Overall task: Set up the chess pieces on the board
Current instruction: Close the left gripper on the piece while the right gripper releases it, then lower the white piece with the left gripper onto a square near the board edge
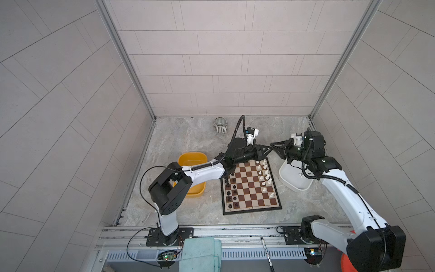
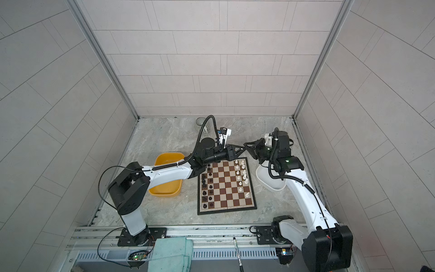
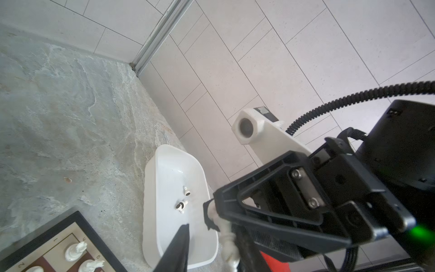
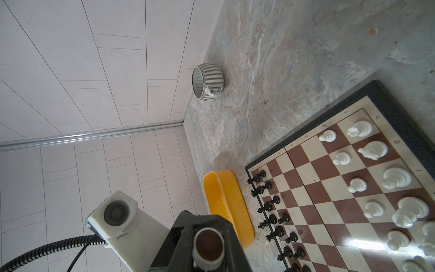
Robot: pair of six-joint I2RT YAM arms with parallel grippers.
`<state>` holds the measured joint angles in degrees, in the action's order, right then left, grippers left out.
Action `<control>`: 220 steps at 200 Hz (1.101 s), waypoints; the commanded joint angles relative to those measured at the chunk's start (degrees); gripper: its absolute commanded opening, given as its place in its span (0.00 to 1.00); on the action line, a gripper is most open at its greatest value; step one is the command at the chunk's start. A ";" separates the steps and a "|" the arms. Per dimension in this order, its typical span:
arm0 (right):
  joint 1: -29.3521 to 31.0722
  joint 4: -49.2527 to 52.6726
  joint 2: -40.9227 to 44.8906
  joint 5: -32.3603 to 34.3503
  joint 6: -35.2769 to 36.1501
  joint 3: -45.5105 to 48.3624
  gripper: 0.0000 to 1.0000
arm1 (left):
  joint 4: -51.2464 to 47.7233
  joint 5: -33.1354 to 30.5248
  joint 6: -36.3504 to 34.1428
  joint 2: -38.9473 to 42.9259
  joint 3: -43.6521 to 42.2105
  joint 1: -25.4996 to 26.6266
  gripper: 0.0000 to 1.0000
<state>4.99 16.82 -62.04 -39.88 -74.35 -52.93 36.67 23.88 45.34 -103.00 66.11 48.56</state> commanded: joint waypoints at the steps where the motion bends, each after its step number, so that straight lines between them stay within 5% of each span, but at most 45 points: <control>1: 0.36 -1.83 1.72 -0.90 -2.13 0.71 0.11 | 1.78 -0.96 -0.30 -0.54 1.33 0.22 0.28; 41: 0.28 0.50 3.03 -0.95 2.74 0.94 0.16 | -0.19 -0.17 1.15 0.93 1.65 0.18 0.01; 70: -2.08 14.78 4.68 4.56 20.84 -3.46 0.59 | -19.65 2.18 -4.26 7.59 1.98 0.22 0.00; 104: -3.28 33.51 7.48 26.57 41.77 -11.36 0.99 | -58.25 1.67 -21.49 8.37 11.90 2.69 0.00; 128: -3.47 39.95 7.88 35.53 46.61 -12.62 0.99 | -79.04 -1.57 -31.43 2.25 22.75 6.64 0.00; 142: -5.78 38.93 9.60 31.57 44.22 -10.42 0.99 | -85.97 -3.94 -34.50 -1.85 27.86 9.19 0.00; 159: -8.83 37.51 11.81 27.03 41.02 -7.52 0.99 | -90.93 -6.25 -36.86 -6.96 33.89 12.18 0.00; 220: -9.85 39.39 16.49 27.78 41.29 -4.85 0.99 | -98.42 -9.04 -36.97 -24.04 51.10 16.46 0.00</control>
<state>-4.56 54.50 -47.99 -12.40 -33.50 -58.50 -55.07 17.39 9.74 -123.98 111.72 64.82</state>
